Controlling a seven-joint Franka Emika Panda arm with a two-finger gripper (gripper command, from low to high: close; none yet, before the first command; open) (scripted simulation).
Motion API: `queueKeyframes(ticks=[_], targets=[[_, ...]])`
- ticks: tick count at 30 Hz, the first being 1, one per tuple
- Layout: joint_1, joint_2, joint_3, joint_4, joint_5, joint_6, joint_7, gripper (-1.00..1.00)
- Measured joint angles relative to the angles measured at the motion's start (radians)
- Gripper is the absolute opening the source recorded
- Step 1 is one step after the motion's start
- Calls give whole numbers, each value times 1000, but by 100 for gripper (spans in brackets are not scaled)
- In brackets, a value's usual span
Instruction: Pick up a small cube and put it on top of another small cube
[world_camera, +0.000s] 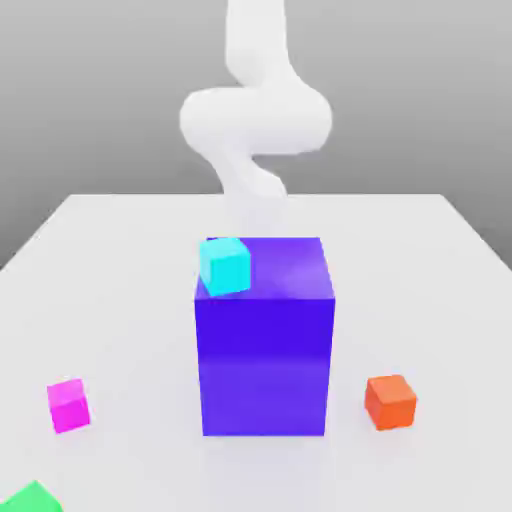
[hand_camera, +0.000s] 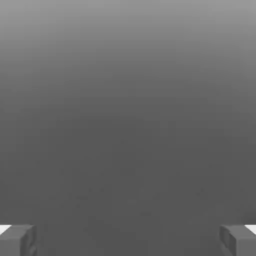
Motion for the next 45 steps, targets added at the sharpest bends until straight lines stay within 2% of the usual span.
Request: queueKeyframes(ticks=[14, 23, 29, 30, 37, 42, 45], targets=[[-196, 513, -138, -169, 41, 257, 225, 0], [-330, 842, -218, -277, 105, 420, 341, 0], [-419, 1060, -123, -250, 221, 578, 273, 0], [-432, 1083, -108, -245, 232, 596, 264, -100], [-433, 1083, -108, -246, 228, 597, 267, -100], [-376, 924, -186, -280, 131, 474, 341, -100], [-352, 911, -188, -219, 101, 400, 382, -100]])
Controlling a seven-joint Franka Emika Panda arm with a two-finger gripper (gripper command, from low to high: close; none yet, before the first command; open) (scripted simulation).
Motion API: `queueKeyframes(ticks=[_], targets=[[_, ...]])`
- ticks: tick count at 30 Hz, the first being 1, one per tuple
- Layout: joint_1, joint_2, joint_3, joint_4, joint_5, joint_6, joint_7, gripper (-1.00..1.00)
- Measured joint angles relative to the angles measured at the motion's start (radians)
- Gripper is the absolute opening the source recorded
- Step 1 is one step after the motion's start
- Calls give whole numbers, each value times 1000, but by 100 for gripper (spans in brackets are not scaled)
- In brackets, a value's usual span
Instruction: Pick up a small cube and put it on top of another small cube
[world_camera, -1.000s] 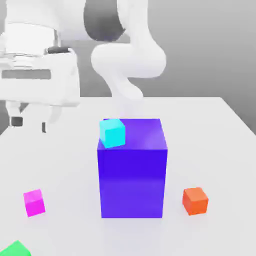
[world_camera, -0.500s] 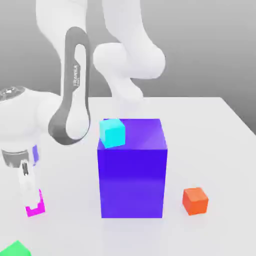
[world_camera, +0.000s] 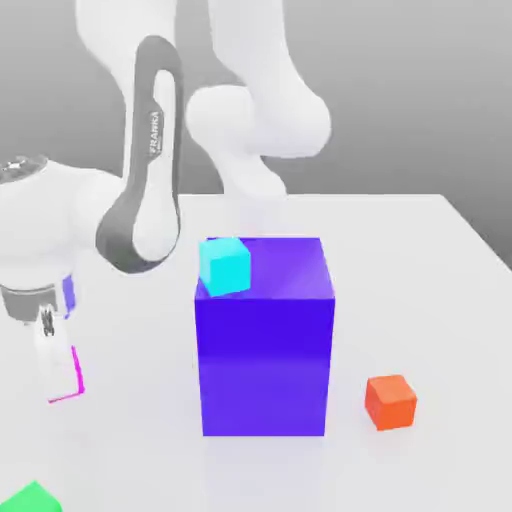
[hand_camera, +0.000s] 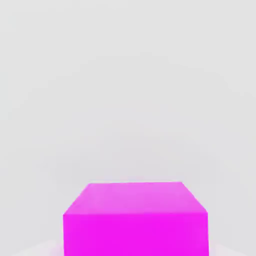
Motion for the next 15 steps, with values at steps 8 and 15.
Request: queueKeyframes(ticks=[8, 15], targets=[[66, 101, 43, 285, -18, -183, 88, -100], [87, 265, 79, 433, 6, -167, 110, -100]])
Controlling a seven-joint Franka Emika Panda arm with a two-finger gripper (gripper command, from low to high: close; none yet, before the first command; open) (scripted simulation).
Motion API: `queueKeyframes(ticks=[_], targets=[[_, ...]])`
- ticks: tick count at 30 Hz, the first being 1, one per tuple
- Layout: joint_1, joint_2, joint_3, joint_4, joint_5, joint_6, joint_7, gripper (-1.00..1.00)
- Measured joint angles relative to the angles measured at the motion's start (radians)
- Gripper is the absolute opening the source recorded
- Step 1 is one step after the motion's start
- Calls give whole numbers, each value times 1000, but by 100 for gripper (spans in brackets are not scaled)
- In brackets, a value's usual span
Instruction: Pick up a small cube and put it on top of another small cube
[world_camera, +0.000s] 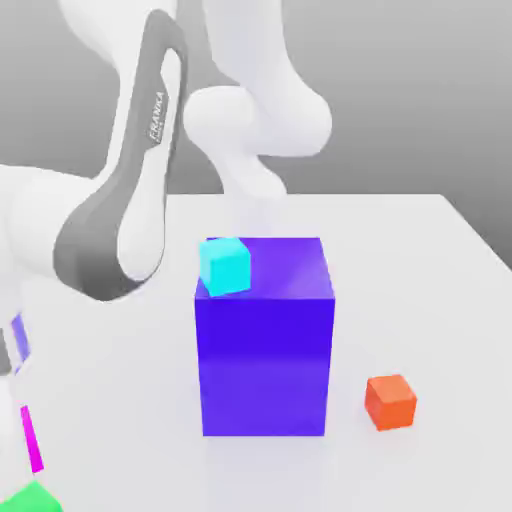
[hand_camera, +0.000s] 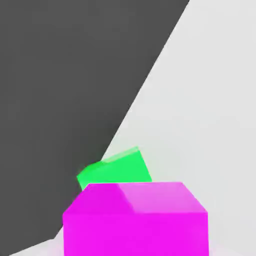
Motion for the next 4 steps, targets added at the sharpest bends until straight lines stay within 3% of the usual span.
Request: queueKeyframes(ticks=[1, 4], targets=[[-2, 18, 3, 2, 4, 15, -2, 100], [-2, 18, 3, 2, 4, 15, -3, 100]])
